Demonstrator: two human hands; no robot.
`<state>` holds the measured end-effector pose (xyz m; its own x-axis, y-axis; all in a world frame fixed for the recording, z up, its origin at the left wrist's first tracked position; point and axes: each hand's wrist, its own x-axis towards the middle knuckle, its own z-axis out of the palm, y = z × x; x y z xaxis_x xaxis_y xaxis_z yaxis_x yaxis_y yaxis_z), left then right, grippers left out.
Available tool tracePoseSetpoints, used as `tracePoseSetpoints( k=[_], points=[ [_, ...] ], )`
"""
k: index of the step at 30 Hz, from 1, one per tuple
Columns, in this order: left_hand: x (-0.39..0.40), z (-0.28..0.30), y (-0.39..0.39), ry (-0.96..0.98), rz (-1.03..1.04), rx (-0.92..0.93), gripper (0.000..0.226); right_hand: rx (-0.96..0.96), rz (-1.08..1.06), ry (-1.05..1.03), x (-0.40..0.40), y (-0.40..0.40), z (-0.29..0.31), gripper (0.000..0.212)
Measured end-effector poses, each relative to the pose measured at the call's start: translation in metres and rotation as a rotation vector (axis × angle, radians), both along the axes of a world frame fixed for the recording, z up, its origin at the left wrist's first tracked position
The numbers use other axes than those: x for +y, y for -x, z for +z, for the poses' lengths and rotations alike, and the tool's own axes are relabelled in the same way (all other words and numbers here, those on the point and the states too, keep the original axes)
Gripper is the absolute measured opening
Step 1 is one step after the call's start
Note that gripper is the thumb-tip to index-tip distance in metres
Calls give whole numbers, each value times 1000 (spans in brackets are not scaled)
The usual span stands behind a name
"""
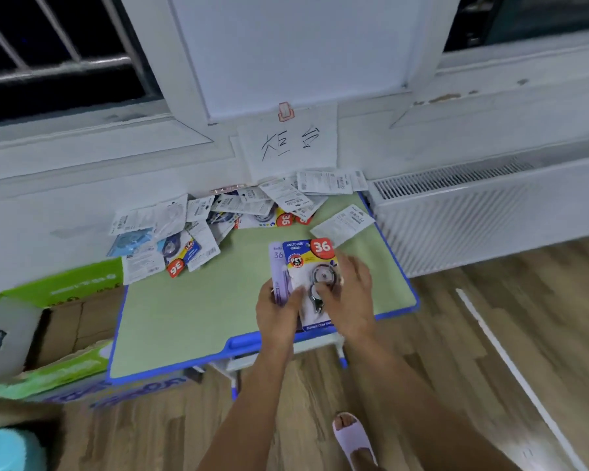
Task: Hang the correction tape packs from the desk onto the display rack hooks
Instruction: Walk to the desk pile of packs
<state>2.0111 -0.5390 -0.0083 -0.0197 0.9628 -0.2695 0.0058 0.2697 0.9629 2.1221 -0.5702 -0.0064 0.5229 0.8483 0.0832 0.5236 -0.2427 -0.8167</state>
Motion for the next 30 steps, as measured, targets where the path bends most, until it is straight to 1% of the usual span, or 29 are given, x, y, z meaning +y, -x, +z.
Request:
tracePoseSetpoints(
  k=[2,3,4,6,8,10,12,15,17,19,21,22,24,27,29,30],
  points=[
    [-13,4,-9,5,-90,-17,22,141,-115,4,-25,-7,5,75],
    [-21,6,-15,6,-135,-25,24,214,-156,-10,-38,-10,8,72],
    [-29,8,-21,6,-176,-33,25,264,-194,-46,-52,-14,12,65],
    [-45,13,-37,-5,-253,-37,25,291,-283,-136,-80,-26,20,48],
    [-61,17,-54,-16,-324,-34,20,300,-367,-169,-106,-38,27,40],
    [-81,20,-72,-36,-396,-48,12,322,-452,-210,-135,-50,34,35],
    [-100,25,-89,-91,-461,-58,6,338,-559,-258,-166,-62,40,38],
    [-130,31,-116,-128,-567,-64,6,264,-724,-295,-216,-82,49,52],
    [-153,32,-134,-148,-644,-56,8,207,-809,-343,-253,-91,52,53],
    [-184,33,-151,-208,-754,-19,21,179,-879,-393,-296,-97,54,54],
    [-224,37,-166,-242,-878,-32,31,174,-933,-400,-340,-100,54,56],
    [-246,39,-173,-237,-931,-56,31,178,-953,-397,-363,-101,55,57],
    [-292,45,-185,-214,-1016,-93,20,178,-995,-407,-409,-102,56,62],
    [-364,48,-198,-196,-1100,-106,8,117,-1068,-396,-483,-101,59,64],
    [-412,48,-202,-213,-1133,-94,5,76,-1129,-381,-534,-97,60,67],
    [-436,47,-205,-219,-1144,-90,8,65,-1157,-374,-560,-95,61,70]
  ],
)
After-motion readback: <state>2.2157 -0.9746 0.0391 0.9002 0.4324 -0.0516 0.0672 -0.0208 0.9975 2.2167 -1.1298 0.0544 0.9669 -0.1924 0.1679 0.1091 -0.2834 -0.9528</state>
